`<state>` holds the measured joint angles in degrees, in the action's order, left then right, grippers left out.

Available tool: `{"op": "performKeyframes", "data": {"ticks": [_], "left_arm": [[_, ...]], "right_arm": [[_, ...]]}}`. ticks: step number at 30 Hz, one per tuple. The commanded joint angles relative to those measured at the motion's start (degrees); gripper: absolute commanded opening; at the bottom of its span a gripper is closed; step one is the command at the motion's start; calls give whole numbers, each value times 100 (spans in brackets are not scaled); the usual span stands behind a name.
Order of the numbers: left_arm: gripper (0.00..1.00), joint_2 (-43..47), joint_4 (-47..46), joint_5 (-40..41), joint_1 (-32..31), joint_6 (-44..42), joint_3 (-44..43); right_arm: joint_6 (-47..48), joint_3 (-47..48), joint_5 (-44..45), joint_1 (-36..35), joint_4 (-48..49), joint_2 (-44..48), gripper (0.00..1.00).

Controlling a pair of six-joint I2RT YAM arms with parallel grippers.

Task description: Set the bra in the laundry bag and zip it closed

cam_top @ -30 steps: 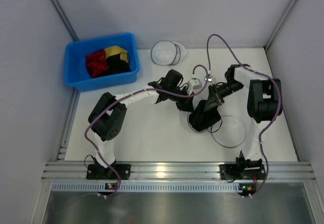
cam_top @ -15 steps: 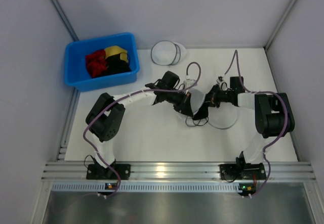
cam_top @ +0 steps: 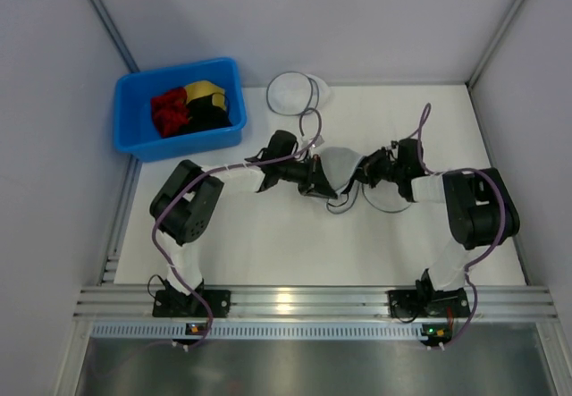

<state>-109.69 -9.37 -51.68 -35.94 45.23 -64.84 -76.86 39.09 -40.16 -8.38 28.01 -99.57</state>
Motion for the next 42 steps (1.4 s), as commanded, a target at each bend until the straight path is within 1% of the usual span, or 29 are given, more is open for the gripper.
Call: {"op": "performKeyframes", "data": {"ticks": [1, 2, 5, 7, 9, 10, 12, 15, 17, 19, 20, 22, 23, 25, 26, 27, 28, 29, 31, 32, 33, 34, 35, 36, 37, 38, 40, 41, 42], "left_arm": [[0, -17, -1808, -289, 17, 1582, 575], [0, -26, -2032, -290, 17, 1994, 665], [0, -53, -2560, -351, 8, 2453, 858], [0, -18, -2833, -386, 17, 2682, 938], [0, 18, -3394, -404, 8, 3156, 1113], [0, 53, -3631, -404, 8, 3550, 1253], [0, 97, -4289, -439, 17, 3843, 1342], [0, 316, -4451, -457, 35, 3976, 1386], [0, 448, -4451, -457, 52, 4002, 1447], [0, 545, -4347, -474, 105, 3880, 1526], [0, 562, -4172, -492, 131, 3783, 1527], [0, 606, -3838, -501, 193, 3581, 1597], [0, 615, -3801, -492, 219, 3537, 1641], [0, 668, -3591, -492, 307, 3336, 1702], [0, 686, -3494, -492, 342, 3247, 1703], [0, 712, -3354, -483, 412, 3142, 1685], [0, 712, -2830, -457, 439, 2828, 1572], [0, 703, -2660, -466, 465, 2676, 1501], [0, 721, -2483, -439, 527, 2430, 1387], [0, 738, -2404, -439, 544, 2403, 1378], [0, 782, -2403, -439, 553, 2368, 1377], [0, 817, -2368, -448, 553, 2280, 1377], [0, 852, -2281, -431, 553, 2175, 1369], [0, 922, -2098, -439, 562, 2070, 1360], [0, 958, -1991, -439, 571, 1860, 1360], [0, 984, -1851, -431, 588, 1727, 1342], [0, 1028, -1473, -466, 641, 1333, 1281], [0, 1037, -1254, -483, 659, 1156, 1229], [0, 1002, -808, -544, 685, 946, 1089]], "right_arm": [[-602, 283, 648, -330, 565, 325, 0], [-593, 379, 737, -444, 617, 237, 0], [-252, 494, 1124, -646, 574, -88, 0], [152, 547, 1369, -761, 408, -316, 0], [660, 600, 1537, -928, 302, -501, 0], [794, 617, 1660, -972, 275, -702, 0], [1179, 635, 1713, -1086, 310, -914, 0], [1743, 643, 1845, -1148, 328, -959, 0], [2138, 626, 1907, -1192, 135, -915, 0], [2341, 608, 1794, -1227, -66, -792, 0], [2629, 730, 1723, -1262, -233, -731, 2], [2851, 828, 1705, -1289, -523, -450, 14], [3122, 994, 1705, -1289, -907, -345, 23], [3413, 1214, 1748, -1289, -1401, -29, 34], [3754, 1406, 1749, -1280, -1899, 77, 47], [3957, 1495, 1757, -1289, -2148, 269, 50], [4168, 1653, 1862, -1289, -2446, 358, 55], [4544, 1715, 1924, -1289, -2850, 464, 68], [4907, 1873, 2064, -1298, -3475, 675, 74], [5274, 2013, 2082, -1289, -3678, 745, 81], [5452, 2084, 2091, -1289, -4150, 877, 84], [5636, 2250, 2178, -1289, -4372, 939, 86], [6030, 2348, 2188, -1280, -4644, 1000, 87], [6225, 2427, 2214, -1271, -5108, 1114, 87], [6401, 2524, 2319, -1262, -5365, 1176, 88], [6733, 2620, 2337, -1201, -5550, 1246, 88], [7069, 2683, 2442, -1096, -5954, 1483, 88], [7393, 2657, 2452, -947, -6000, 1571, 88], [7553, 2622, 2495, -842, -6026, 1729, 88]]}}
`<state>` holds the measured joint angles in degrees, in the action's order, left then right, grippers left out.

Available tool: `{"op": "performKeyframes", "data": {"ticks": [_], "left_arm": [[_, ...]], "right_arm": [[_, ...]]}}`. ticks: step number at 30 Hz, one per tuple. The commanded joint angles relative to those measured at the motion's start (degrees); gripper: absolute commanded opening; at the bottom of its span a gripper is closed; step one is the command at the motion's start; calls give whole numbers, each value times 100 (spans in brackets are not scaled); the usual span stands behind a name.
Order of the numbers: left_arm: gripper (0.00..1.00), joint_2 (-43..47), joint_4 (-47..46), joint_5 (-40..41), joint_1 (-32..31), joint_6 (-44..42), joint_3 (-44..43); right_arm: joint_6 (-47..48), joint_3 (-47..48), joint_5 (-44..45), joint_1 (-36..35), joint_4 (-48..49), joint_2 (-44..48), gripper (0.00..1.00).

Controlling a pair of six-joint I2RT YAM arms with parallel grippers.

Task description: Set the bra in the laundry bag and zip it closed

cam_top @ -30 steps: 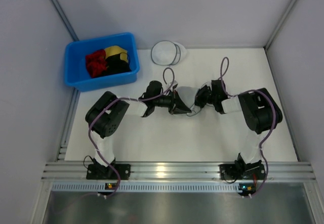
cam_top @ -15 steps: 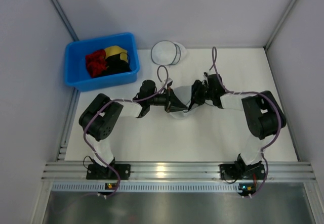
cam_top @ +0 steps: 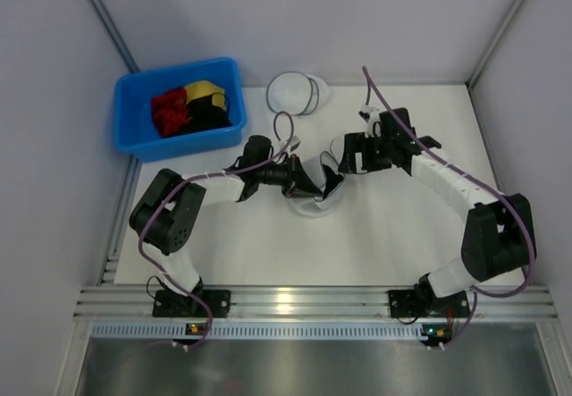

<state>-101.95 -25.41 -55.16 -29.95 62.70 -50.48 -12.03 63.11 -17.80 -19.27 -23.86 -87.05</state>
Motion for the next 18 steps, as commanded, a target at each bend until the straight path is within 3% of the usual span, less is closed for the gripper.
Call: {"op": "performKeyframes", "data": {"ticks": [1, 6, 10, 12, 18], "left_arm": [[0, 220, 1027, -232, 95, -1221, -410], [0, 246, 2082, -189, 227, -2383, -656], [0, 53, 3713, -23, 359, -3806, -1121], [0, -52, 4042, 84, 429, -4429, -1349], [0, -246, 4764, 356, 491, -5222, -1710]], "right_arm": [[1141, 193, 321, 335, -866, 521, 88], [1388, 210, -240, 1520, -761, 277, 86], [1467, 403, -566, 2321, -612, -329, 82], [1449, 535, -479, 2357, -559, -750, 79], [834, 1053, -479, 2243, -304, -1701, 65]]}}
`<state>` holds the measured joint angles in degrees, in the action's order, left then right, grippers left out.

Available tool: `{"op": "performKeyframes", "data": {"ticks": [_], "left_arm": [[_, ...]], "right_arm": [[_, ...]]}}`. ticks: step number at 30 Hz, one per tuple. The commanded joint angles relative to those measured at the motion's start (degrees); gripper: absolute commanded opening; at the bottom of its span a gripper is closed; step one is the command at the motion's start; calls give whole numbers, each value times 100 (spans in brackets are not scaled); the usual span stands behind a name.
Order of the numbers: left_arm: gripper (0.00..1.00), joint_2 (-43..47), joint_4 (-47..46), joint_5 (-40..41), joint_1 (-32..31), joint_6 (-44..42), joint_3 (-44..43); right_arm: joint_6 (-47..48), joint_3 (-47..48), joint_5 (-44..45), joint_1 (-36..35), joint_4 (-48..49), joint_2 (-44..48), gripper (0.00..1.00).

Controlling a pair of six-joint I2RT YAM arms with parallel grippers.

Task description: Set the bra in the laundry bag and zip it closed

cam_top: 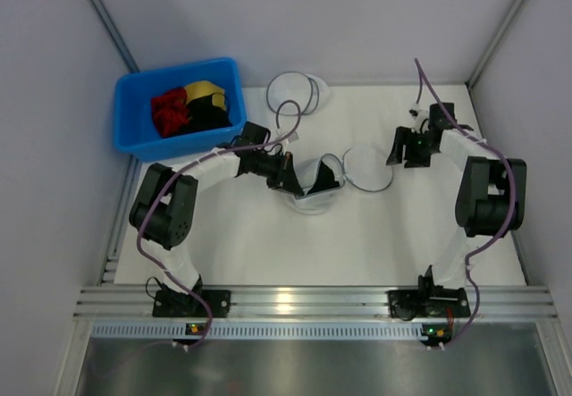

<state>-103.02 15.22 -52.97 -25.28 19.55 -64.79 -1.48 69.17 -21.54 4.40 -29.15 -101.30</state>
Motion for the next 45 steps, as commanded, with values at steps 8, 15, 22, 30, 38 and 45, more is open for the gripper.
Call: {"op": "performKeyframes", "data": {"ticks": [8, 15, 22, 30, 38, 45], "left_arm": [[0, -271, 965, 498, 32, -1331, -534], [2, -105, 1035, 1095, 32, -1691, -885], [51, 431, 1035, 2184, 32, -2174, -1176], [66, 1390, 974, 3309, -459, -3193, -1799], [73, 1127, 922, 4434, -2478, -3002, -2257], [76, 547, 587, 5797, -3615, -2657, -2327]], "right_arm": [[-55, 317, 352, -396, 427, -812, 55], [24, -61, 160, -396, 436, -516, 13], [-159, -17, -323, -396, -161, 715, 0], [-906, -281, -1466, -579, -522, 1657, 0], [-2356, -632, -2117, -722, 93, 1744, 0], [-3078, -773, -2206, -748, 357, 1842, 0]]}}
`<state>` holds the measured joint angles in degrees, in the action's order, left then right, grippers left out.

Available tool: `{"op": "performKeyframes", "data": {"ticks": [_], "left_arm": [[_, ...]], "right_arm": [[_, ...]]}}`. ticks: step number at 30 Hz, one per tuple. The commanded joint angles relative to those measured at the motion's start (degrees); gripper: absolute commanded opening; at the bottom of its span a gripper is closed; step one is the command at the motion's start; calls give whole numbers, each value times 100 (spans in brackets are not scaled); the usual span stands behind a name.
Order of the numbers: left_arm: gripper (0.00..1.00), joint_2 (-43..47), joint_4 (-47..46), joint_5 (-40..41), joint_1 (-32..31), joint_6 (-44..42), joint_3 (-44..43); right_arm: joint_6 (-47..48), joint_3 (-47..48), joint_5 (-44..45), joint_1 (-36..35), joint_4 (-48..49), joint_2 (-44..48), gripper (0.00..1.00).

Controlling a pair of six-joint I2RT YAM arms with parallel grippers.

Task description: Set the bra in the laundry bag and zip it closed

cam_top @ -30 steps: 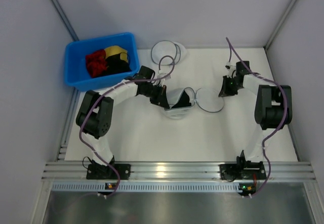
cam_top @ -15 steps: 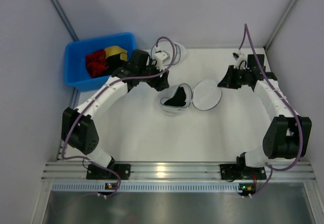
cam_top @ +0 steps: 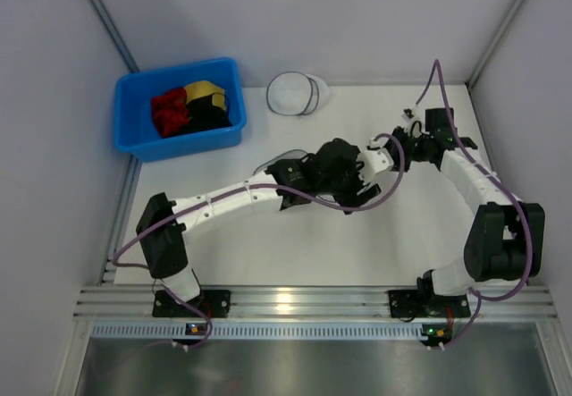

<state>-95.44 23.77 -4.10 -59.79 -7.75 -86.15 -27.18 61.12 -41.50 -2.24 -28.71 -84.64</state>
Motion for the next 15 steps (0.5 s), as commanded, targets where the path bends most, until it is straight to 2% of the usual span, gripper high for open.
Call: {"op": "performKeyframes", "data": {"ticks": [1, 7, 10, 11, 12, 14, 15], "left_arm": [[76, -290, -259, 1006, -330, 20, -235], [78, -1081, -241, 2166, -622, -350, -771], [72, -1205, -267, 2501, -622, -473, -746], [68, -1196, -268, 2493, -622, -430, -737], [56, -1170, -250, 2458, -604, -386, -728], [46, -1030, -259, 2379, -552, -228, -614], [32, -977, -241, 2292, -499, -175, -588]], "right_arm": [[-586, 31, -201, -84, 305, 185, 0], [-657, 67, -166, -145, 199, 255, 0], [-648, 40, -175, -145, 138, 378, 0], [-613, 40, -157, -145, 146, 404, 0], [-578, 40, -114, -145, 138, 422, 0], [-490, 58, -61, -154, 111, 518, 0], [-447, 84, -43, -136, 129, 536, 0]]}}
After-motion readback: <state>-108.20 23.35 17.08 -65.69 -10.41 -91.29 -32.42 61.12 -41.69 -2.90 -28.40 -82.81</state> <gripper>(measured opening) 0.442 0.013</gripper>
